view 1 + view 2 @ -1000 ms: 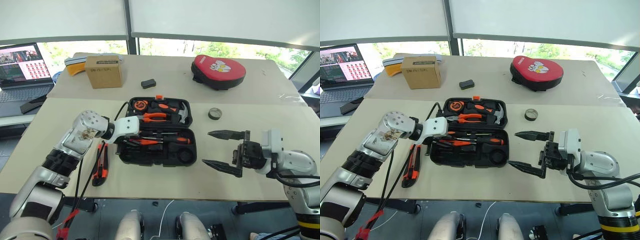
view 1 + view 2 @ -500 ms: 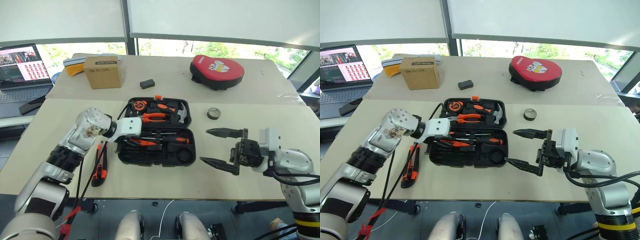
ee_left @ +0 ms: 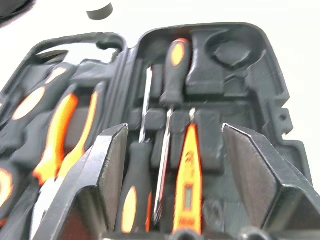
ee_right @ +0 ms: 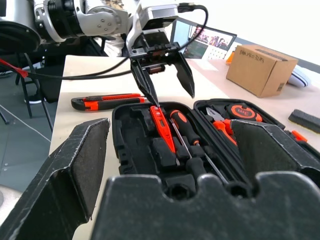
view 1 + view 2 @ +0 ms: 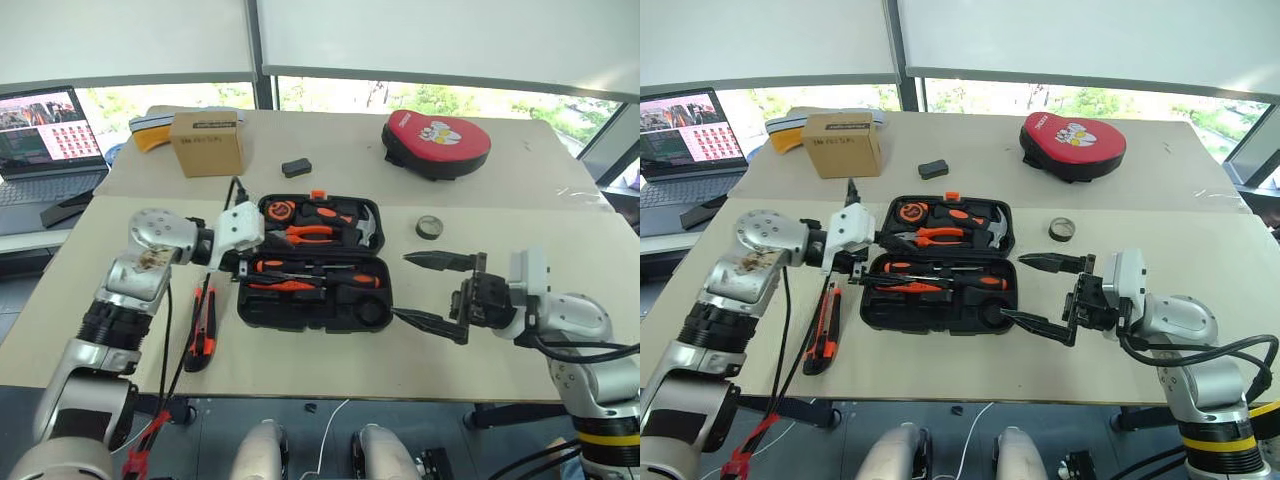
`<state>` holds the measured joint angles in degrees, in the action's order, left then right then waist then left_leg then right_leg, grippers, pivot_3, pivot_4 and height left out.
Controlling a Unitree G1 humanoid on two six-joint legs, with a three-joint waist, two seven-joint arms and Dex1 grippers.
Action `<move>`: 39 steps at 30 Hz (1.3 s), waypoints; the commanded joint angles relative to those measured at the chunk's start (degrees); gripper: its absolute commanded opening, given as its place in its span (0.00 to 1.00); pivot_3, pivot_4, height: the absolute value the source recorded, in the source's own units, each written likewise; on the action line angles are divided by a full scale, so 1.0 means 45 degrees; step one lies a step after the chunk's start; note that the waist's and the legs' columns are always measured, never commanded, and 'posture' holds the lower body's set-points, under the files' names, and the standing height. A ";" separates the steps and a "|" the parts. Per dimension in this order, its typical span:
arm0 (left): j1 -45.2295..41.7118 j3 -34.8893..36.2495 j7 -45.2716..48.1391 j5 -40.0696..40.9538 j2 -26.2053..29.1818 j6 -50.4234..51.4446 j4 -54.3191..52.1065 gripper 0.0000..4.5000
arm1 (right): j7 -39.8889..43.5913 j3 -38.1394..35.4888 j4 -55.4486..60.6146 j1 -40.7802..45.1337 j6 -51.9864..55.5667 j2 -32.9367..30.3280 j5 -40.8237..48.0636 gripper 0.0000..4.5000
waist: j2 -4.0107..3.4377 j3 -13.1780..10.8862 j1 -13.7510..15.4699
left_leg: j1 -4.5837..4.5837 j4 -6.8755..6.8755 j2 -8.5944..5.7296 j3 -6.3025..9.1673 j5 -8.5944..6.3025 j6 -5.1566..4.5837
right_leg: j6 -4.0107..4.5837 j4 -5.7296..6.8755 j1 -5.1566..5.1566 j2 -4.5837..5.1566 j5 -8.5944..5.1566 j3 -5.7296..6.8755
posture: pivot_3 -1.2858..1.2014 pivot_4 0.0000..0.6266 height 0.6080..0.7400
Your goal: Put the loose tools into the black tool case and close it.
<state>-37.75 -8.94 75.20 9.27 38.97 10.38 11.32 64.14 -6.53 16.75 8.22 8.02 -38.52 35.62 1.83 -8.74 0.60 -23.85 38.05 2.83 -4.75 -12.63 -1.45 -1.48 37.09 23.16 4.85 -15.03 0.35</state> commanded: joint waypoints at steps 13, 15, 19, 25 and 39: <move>0.1013 -0.0453 -0.0992 -0.0685 -0.0808 -0.0677 0.1671 0.01 | 0.0152 0.0053 -0.0012 0.0369 -0.0245 0.0371 -0.0082 1.00 | 0.0000 0.0000 0.0027 | 0.0001 0.0010 -0.0001 -0.0002 0.0000 0.0001 | 0.0000 0.0003 -0.0007 0.0001 0.0001 0.0003 | 0.52 0.24 1.00; 0.0951 -0.0624 -0.1085 -0.0946 -0.0816 -0.0944 0.1986 0.01 | 0.0121 0.0038 0.0025 0.0383 -0.0216 0.0392 -0.0030 1.00 | -0.0002 0.0002 0.0045 | 0.0003 0.0010 -0.0001 -0.0002 0.0000 0.0001 | 0.0000 0.0003 -0.0012 0.0001 0.0001 0.0005 | 0.52 0.24 1.00; 0.0825 -0.0643 -0.1286 -0.0923 -0.1097 -0.0479 0.2442 0.01 | 0.0050 0.0012 0.0141 0.0395 -0.0069 0.0377 0.0059 1.00 | -0.0011 0.0008 0.0103 | 0.0023 0.0028 -0.0002 -0.0002 0.0001 0.0002 | -0.0001 0.0007 -0.0041 0.0002 0.0003 0.0010 | 0.52 0.24 1.00; 0.1487 0.0175 -0.1669 -0.0370 -0.0795 -0.0301 0.1527 0.01 | 0.0084 -0.0243 0.0181 -0.0062 -0.0096 0.0237 0.0078 1.00 | -0.0012 0.0013 0.0021 | 0.0031 0.0053 0.0006 0.0008 0.0000 0.0001 | -0.0003 0.0012 -0.0060 0.0002 0.0008 0.0020 | 0.52 0.24 1.00; 1.0898 0.9680 -0.2727 0.3067 0.1732 0.2081 -0.4004 0.94 | 0.2292 -0.1337 -0.2701 -0.1438 -0.3073 -0.0350 -0.1087 1.00 | -0.0004 0.0002 -0.0360 | 0.0067 -0.0008 0.0020 0.0034 -0.0009 -0.0009 | -0.0010 0.0007 -0.0025 0.0068 0.0004 -0.0028 | 0.52 0.24 1.00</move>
<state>7.30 27.33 65.78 23.92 47.15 18.85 -6.25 72.10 -11.88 6.26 1.98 -2.49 -39.41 31.73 1.81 -8.73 -1.01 -23.44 37.93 2.95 -4.71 -12.70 -1.53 -1.52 37.09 23.04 5.15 -15.01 0.12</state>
